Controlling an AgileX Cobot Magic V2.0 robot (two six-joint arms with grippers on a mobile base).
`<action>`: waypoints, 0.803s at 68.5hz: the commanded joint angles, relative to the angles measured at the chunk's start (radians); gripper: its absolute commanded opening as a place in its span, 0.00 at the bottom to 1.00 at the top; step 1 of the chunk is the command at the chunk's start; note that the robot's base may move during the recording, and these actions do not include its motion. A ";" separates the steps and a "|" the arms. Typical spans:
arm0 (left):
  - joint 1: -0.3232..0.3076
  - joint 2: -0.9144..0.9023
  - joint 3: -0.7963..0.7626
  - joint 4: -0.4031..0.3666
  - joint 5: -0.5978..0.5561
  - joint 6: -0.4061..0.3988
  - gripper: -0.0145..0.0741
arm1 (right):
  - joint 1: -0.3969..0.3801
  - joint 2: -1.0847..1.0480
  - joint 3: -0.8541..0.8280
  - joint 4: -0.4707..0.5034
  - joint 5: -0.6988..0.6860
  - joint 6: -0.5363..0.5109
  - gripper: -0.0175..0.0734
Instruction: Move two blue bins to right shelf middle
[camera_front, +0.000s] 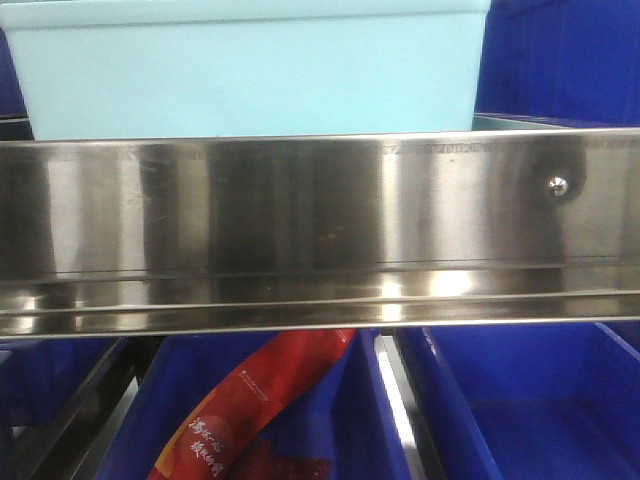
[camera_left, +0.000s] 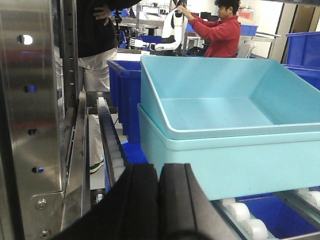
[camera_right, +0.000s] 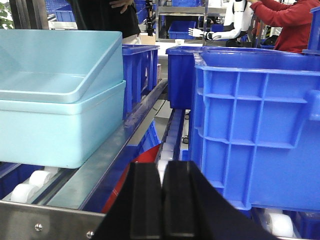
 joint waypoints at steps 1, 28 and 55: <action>-0.003 -0.003 0.001 0.002 -0.022 -0.006 0.04 | -0.007 -0.003 0.003 -0.012 -0.023 -0.002 0.01; 0.018 -0.015 0.005 -0.099 -0.010 0.140 0.04 | -0.007 -0.003 0.003 -0.012 -0.023 -0.002 0.01; 0.258 -0.160 0.312 -0.231 -0.147 0.312 0.04 | -0.007 -0.003 0.003 -0.012 -0.023 -0.002 0.01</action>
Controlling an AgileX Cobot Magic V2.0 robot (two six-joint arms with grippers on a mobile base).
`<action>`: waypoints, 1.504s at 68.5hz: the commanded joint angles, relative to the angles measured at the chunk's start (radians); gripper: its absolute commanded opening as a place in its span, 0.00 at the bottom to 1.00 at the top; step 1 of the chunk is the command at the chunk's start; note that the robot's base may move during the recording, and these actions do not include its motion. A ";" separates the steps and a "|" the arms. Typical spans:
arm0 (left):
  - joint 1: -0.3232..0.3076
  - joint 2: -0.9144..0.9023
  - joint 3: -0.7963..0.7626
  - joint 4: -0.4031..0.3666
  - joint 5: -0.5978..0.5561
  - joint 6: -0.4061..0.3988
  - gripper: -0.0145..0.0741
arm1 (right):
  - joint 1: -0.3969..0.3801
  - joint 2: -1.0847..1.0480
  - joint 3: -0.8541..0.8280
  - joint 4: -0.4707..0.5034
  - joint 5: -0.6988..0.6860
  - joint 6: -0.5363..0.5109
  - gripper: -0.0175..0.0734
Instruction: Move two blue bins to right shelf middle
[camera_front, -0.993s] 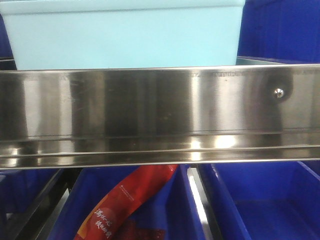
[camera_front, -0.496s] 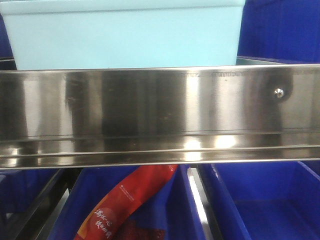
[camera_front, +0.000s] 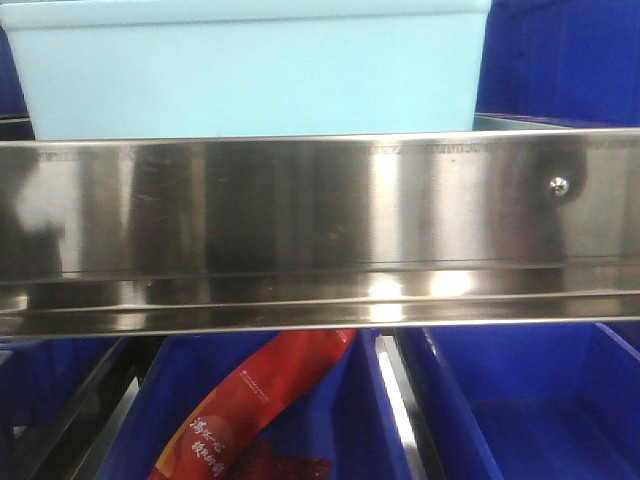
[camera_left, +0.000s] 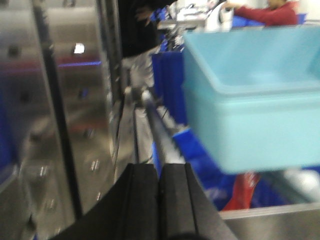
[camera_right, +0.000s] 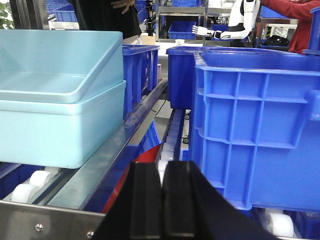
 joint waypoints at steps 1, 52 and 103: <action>0.026 -0.009 0.079 -0.018 -0.075 0.007 0.04 | -0.007 -0.003 0.003 -0.012 -0.023 -0.002 0.01; 0.041 -0.009 0.245 -0.047 -0.325 0.005 0.04 | -0.007 -0.003 0.003 -0.012 -0.023 -0.002 0.01; 0.041 -0.009 0.245 -0.047 -0.325 0.005 0.04 | -0.171 -0.027 0.077 0.212 -0.107 -0.271 0.01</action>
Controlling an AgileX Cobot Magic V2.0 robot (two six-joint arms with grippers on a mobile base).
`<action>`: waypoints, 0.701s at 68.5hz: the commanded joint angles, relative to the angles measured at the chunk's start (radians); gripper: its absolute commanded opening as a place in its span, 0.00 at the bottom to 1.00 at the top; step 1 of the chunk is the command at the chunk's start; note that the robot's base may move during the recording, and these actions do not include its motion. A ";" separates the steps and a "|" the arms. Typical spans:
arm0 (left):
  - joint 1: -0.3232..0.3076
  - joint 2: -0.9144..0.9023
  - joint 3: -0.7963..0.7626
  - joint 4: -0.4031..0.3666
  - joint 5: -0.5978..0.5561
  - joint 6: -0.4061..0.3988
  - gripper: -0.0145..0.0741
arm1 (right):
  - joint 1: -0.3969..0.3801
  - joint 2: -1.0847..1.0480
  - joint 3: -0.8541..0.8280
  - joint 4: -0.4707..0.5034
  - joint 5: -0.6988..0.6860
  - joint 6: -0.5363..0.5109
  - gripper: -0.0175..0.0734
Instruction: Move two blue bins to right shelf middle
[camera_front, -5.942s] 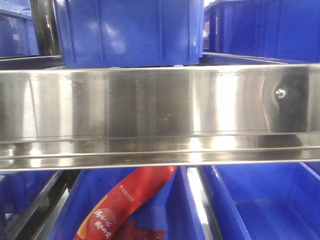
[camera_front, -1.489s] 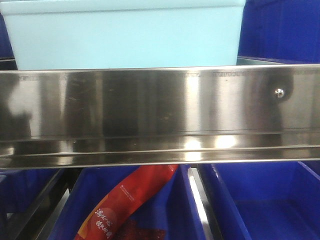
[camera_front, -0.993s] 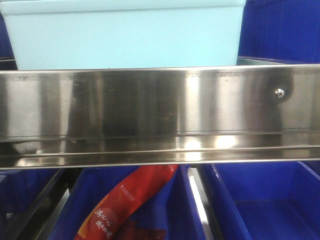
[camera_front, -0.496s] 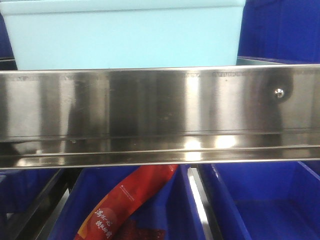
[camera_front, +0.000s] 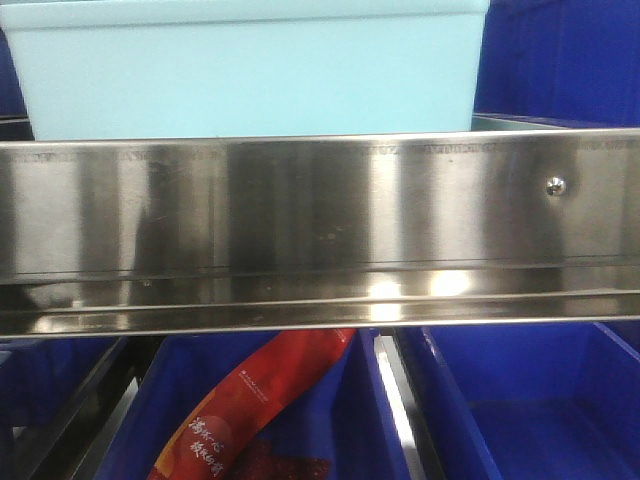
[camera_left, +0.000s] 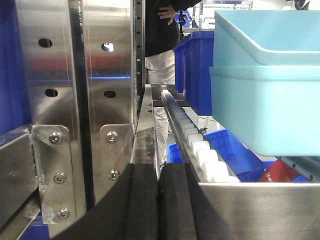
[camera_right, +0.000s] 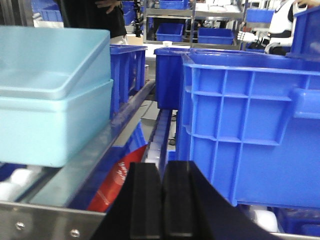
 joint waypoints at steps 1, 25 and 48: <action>0.004 -0.005 -0.003 -0.005 -0.020 -0.001 0.04 | -0.066 -0.013 0.043 0.103 -0.071 -0.130 0.01; 0.004 -0.005 -0.003 -0.005 -0.020 -0.001 0.04 | -0.175 -0.074 0.342 0.158 -0.281 -0.104 0.01; 0.004 -0.005 -0.003 -0.005 -0.020 -0.001 0.04 | -0.175 -0.074 0.408 0.142 -0.342 -0.019 0.01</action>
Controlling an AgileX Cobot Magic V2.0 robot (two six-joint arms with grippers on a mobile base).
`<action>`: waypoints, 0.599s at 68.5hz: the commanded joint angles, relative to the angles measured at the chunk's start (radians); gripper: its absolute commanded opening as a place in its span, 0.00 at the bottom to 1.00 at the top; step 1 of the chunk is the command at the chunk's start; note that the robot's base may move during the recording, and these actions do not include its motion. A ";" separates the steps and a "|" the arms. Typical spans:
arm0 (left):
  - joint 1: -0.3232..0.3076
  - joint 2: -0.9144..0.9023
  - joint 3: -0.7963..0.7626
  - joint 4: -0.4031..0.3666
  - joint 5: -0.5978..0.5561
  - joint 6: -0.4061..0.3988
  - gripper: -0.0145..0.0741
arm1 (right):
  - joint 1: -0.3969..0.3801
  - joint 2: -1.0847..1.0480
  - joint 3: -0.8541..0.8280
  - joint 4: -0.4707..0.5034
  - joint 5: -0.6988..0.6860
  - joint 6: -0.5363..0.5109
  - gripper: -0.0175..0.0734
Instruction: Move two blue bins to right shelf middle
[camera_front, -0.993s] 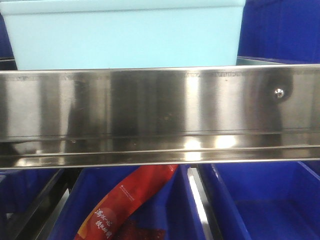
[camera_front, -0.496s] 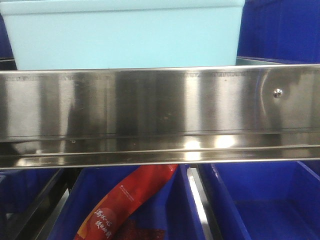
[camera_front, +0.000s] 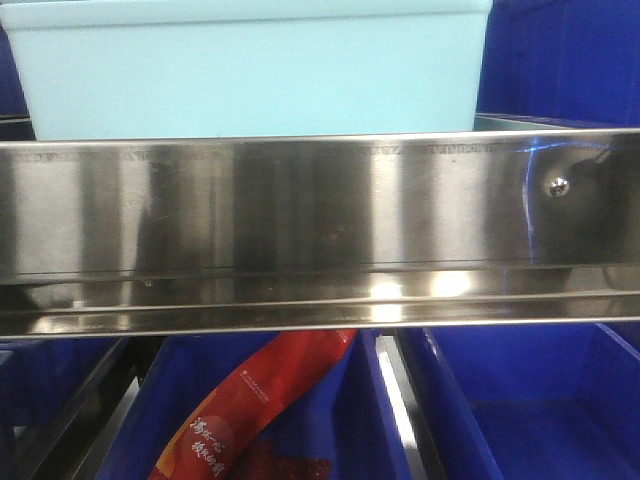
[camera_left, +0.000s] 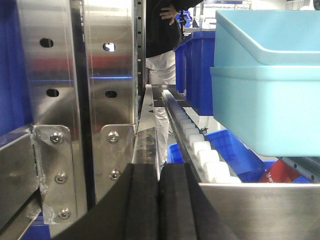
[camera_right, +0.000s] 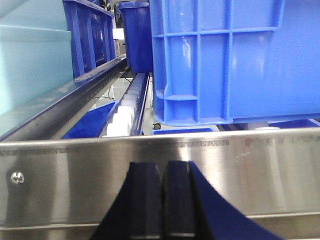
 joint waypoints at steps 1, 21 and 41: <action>0.004 -0.005 -0.003 -0.005 -0.020 -0.001 0.04 | -0.005 -0.004 0.002 -0.015 -0.026 0.009 0.01; 0.004 -0.005 -0.003 -0.005 -0.020 -0.001 0.04 | -0.005 -0.004 0.002 -0.015 -0.026 0.009 0.01; 0.004 -0.005 -0.003 -0.005 -0.020 -0.001 0.04 | -0.005 -0.004 0.002 -0.015 -0.026 0.009 0.01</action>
